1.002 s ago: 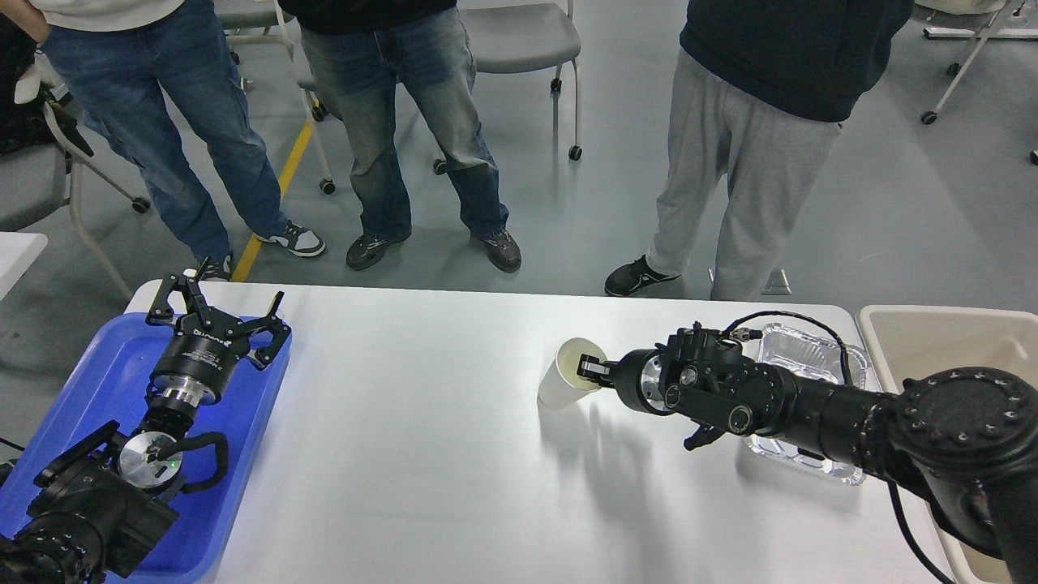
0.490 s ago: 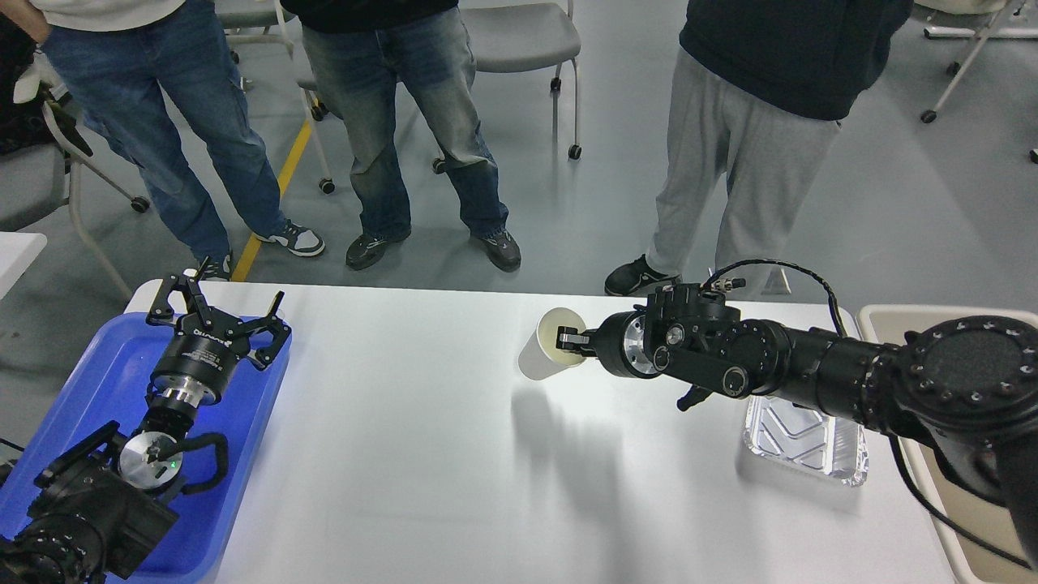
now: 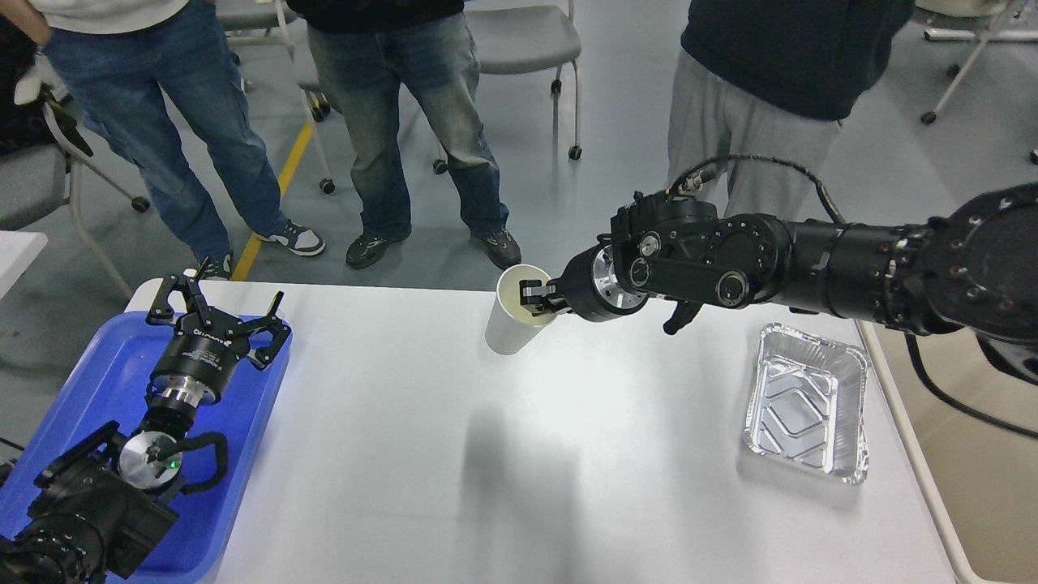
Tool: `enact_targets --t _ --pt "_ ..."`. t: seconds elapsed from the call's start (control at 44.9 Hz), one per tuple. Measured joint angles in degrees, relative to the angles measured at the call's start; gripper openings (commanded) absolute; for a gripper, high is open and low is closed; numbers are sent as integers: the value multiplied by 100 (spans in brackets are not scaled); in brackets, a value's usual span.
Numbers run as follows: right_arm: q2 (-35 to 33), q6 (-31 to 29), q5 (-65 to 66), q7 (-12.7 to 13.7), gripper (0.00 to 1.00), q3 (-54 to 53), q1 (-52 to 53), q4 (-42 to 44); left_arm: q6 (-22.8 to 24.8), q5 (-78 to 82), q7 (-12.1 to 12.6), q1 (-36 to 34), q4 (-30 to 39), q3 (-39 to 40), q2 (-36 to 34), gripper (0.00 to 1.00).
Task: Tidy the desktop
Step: 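Lift the cup with the right gripper and carry it toward the bin, then lower the cup into the beige bin and open the right gripper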
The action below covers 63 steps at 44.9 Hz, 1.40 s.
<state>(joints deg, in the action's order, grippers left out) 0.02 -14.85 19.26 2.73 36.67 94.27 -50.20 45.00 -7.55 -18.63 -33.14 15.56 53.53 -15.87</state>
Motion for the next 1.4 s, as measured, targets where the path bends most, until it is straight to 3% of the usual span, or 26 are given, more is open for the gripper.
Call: enact_targets --t 0.334,0.779,1.091,1.402 --pt "-384 -574 -369 240 0 250 1444 -793 0 0 0 0 -1 -1 2 100" --pt "-1519 -1223 -198 676 0 35 2422 -990 0 -1 0 0 0 -1 2 100" --pt "-3267 -1228 561 683 0 -53 2006 -870 0 -3 -1 1 -2 0 -3 100" --pt "-4782 -869 888 420 0 -623 524 -5 0 -1 0 0 -2 2 -3 100"
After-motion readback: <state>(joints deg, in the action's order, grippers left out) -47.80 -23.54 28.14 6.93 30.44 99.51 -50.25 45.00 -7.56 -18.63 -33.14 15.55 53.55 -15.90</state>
